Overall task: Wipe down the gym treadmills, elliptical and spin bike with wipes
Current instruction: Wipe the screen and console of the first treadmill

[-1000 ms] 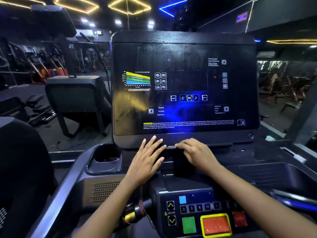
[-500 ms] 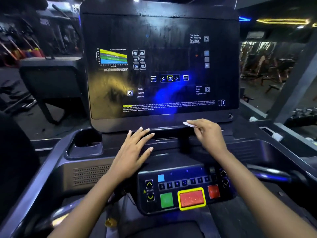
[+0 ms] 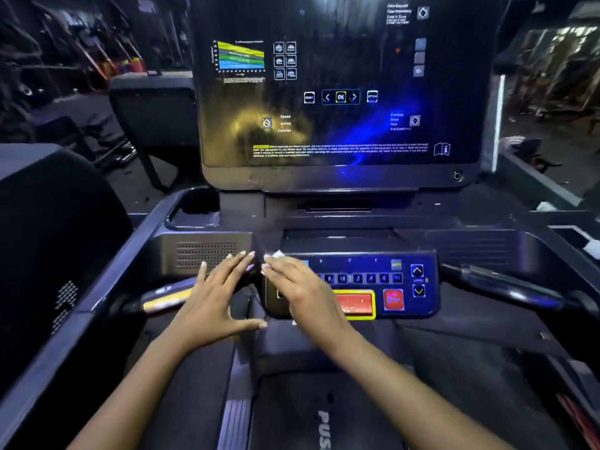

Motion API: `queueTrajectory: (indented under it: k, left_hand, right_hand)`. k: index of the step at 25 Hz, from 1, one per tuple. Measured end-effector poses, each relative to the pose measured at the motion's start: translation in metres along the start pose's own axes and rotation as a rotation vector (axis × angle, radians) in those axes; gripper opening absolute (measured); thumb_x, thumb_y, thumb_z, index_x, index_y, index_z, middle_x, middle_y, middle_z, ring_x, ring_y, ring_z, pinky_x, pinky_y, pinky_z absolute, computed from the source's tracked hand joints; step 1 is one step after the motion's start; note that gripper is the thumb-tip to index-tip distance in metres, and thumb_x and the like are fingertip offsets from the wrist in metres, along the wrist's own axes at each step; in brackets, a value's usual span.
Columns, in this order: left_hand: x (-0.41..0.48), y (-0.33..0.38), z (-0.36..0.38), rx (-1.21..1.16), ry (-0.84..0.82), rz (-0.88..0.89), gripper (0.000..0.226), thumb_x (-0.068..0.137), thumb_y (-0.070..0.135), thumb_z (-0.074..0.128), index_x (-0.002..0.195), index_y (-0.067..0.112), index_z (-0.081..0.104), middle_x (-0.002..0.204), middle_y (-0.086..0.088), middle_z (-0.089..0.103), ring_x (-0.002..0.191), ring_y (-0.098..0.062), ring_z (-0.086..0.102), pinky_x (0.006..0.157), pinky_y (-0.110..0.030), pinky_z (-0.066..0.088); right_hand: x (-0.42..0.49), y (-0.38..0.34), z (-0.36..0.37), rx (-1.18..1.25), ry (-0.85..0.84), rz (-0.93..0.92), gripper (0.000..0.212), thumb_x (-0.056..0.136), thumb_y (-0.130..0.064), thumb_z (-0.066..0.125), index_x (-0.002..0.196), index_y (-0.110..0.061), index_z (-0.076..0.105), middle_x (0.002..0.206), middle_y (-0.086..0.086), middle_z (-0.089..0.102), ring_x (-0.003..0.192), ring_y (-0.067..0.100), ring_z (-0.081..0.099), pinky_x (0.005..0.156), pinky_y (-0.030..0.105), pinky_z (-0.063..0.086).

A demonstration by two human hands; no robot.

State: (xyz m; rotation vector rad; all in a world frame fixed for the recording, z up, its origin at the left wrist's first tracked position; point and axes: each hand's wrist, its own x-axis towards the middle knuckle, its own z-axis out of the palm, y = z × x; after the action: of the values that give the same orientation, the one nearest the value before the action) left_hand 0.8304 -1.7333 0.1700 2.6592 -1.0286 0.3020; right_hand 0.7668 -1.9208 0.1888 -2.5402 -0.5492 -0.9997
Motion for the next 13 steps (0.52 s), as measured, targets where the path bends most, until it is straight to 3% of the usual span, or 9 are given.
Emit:
queueTrajectory:
  k: [3, 6, 8, 10, 13]
  left_hand:
    - [-0.006, -0.001, 0.013, 0.048, 0.031, -0.035, 0.105, 0.067, 0.092, 0.026, 0.148, 0.025, 0.020, 0.150, -0.004, 0.035, 0.139, -0.027, 0.030, 0.109, -0.056, 0.018]
    - [-0.005, 0.002, 0.019, 0.086, 0.096, -0.063, 0.103, 0.067, 0.093, 0.024, 0.147, 0.028, 0.019, 0.150, -0.002, 0.036, 0.138, -0.025, 0.032, 0.109, -0.055, 0.023]
    - [-0.006, 0.004, 0.021, 0.093, 0.110, -0.080, 0.103, 0.065, 0.094, 0.023, 0.146, 0.030, 0.017, 0.149, -0.001, 0.036, 0.137, -0.024, 0.032, 0.109, -0.054, 0.023]
    - [-0.007, 0.008, 0.022, 0.087, 0.112, -0.091, 0.105, 0.064, 0.095, 0.023, 0.146, 0.030, 0.017, 0.148, -0.002, 0.038, 0.136, -0.023, 0.030, 0.109, -0.055, 0.023]
    - [-0.006, 0.011, 0.023, 0.084, 0.139, -0.112, 0.104, 0.066, 0.093, 0.022, 0.146, 0.026, 0.023, 0.145, -0.005, 0.041, 0.133, -0.023, 0.029, 0.110, -0.051, 0.019]
  right_hand:
    - [-0.008, 0.002, 0.006, -0.161, -0.090, -0.166, 0.043, 0.072, -0.004, 0.041, 0.105, 0.000, 0.069, 0.111, 0.011, 0.068, 0.106, 0.024, 0.063, 0.092, 0.029, 0.046]
    - [-0.036, 0.007, 0.004, -0.210, -0.119, -0.239, 0.046, 0.076, -0.005, 0.033, 0.103, -0.006, 0.071, 0.111, 0.003, 0.068, 0.106, 0.018, 0.063, 0.091, 0.021, 0.044]
    - [-0.055, 0.013, -0.003, -0.178, -0.155, -0.291, 0.042, 0.081, -0.004, 0.036, 0.104, -0.005, 0.070, 0.111, 0.005, 0.068, 0.107, 0.019, 0.063, 0.092, 0.025, 0.045]
    - [-0.055, 0.023, -0.011, -0.155, -0.138, -0.290, 0.038, 0.082, -0.005, 0.039, 0.106, -0.003, 0.069, 0.111, 0.007, 0.068, 0.106, 0.020, 0.063, 0.091, 0.025, 0.048]
    - [-0.021, 0.027, -0.014, -0.181, -0.112, -0.292, 0.039, 0.081, -0.003, 0.040, 0.109, -0.001, 0.067, 0.114, 0.009, 0.066, 0.108, 0.021, 0.061, 0.096, 0.025, 0.040]
